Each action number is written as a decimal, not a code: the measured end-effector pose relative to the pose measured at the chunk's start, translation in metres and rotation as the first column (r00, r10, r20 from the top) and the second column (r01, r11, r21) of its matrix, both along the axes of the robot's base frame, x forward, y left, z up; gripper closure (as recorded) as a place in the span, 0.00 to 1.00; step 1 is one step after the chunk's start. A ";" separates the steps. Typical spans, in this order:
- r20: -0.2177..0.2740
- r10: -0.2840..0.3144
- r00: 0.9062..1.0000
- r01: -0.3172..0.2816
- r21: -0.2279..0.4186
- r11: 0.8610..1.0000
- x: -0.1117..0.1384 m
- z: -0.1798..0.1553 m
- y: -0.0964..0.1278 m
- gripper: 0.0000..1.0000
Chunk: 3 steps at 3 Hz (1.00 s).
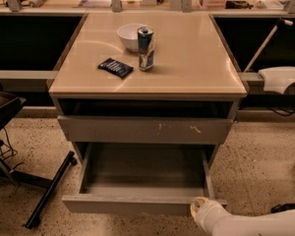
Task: Open middle drawer
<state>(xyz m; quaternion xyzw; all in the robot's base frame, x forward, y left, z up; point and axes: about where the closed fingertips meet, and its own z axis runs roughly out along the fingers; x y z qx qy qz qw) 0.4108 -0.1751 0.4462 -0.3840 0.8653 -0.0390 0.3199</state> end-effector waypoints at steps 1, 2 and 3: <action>0.000 0.000 1.000 0.000 0.000 1.000 0.000 0.000 0.000 0.81; 0.000 0.000 1.000 0.000 0.000 1.000 0.000 0.000 0.000 0.58; 0.000 0.000 1.000 0.000 0.000 1.000 0.000 0.000 0.000 0.35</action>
Offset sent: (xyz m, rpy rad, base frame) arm 0.0000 0.0000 0.0000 0.0000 0.0000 0.0000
